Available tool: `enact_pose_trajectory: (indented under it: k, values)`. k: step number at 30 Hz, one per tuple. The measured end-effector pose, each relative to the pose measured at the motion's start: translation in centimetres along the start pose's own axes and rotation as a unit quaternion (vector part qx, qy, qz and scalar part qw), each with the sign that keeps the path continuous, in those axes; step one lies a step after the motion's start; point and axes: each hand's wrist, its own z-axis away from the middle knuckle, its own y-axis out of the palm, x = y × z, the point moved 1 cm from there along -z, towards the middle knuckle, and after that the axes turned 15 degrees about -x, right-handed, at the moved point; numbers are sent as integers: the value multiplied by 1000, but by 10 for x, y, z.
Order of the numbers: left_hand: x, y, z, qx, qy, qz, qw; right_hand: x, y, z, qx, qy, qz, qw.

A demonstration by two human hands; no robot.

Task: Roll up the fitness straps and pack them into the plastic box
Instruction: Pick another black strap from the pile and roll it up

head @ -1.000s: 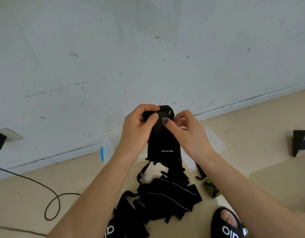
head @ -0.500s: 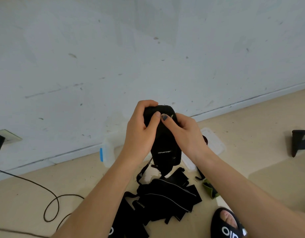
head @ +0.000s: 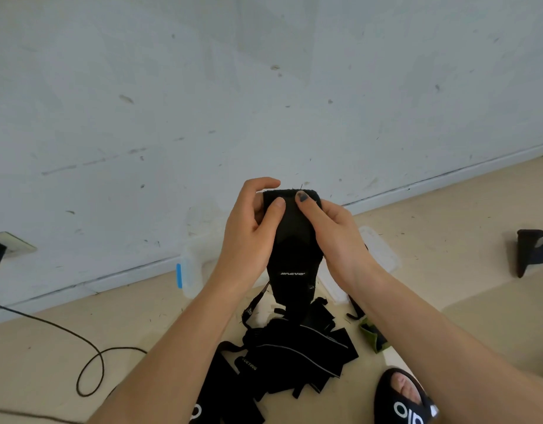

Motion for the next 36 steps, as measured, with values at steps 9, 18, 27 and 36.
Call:
enact_pose_trajectory:
  k: [9,18,27,36]
  values:
    - [-4,5,7,8,-30,17,999,0,-1,-2,1,11,-26,1000]
    - [-1,2,4,32,-34,4,999,-1,-6,-3,50,21,-39,998]
    - [0,0,3,40,-72,7,997,0,-8,-4,70,31,-39,996]
    - [-2,-1,1,35,-102,24,994,-3,-6,-3,79,9,-7,997]
